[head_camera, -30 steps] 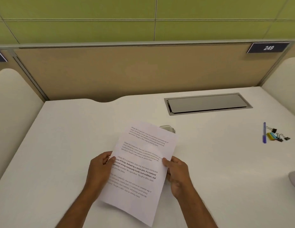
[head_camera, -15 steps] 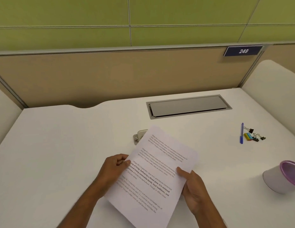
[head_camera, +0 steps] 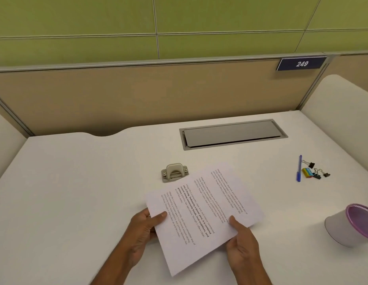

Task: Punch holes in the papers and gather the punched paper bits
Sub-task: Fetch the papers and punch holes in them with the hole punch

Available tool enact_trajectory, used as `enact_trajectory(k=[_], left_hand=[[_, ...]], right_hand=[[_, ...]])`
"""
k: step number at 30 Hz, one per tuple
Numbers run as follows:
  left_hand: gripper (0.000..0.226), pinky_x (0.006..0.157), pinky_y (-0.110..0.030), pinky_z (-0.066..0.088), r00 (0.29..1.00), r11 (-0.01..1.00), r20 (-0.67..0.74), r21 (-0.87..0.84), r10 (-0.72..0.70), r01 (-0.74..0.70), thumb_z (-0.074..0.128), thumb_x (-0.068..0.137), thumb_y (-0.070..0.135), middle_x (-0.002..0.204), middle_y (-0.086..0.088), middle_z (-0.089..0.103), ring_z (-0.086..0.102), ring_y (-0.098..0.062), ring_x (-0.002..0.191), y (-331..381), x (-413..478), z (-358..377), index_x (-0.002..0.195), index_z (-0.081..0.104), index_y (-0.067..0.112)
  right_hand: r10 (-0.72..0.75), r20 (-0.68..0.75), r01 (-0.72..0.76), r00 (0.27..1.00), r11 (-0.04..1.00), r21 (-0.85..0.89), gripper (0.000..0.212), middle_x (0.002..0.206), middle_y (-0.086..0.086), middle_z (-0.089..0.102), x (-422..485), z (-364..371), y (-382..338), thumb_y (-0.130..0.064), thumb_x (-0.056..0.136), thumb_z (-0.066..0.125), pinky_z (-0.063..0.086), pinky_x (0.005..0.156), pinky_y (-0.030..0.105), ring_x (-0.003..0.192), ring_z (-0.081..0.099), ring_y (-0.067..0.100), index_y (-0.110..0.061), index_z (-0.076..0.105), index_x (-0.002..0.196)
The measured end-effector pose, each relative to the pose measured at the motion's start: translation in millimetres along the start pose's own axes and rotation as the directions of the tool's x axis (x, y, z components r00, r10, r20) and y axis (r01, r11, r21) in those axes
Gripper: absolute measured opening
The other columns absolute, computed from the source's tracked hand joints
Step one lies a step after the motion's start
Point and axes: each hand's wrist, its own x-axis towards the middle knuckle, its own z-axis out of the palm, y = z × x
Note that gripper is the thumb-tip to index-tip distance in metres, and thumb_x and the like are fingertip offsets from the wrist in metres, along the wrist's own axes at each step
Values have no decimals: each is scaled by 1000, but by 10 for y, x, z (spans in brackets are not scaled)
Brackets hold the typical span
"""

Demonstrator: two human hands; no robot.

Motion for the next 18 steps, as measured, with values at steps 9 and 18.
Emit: enact_trajectory(k=[9,18], left_hand=[[32,84,-41,57,999,999,-48,45,-20,23,71,86,10,111,-8,75,73,-28,100,23,5,-147,117,68,14],[35,89,-42,55,997,993,-25,95,-71,73,70,86,9,113,-10,74,71,-30,103,148,90,-345,120,67,11]], right_hand=[[-19,126,39,992,986,-161,31,106,12,77,223,-273,-428,-3,86,68,60,81,42,93,73,24,-7,68,117],[35,336,239,941,635,-735,17,105,3,78,467,28,-941,-30,92,68,57,76,35,93,76,24,-23,77,104]])
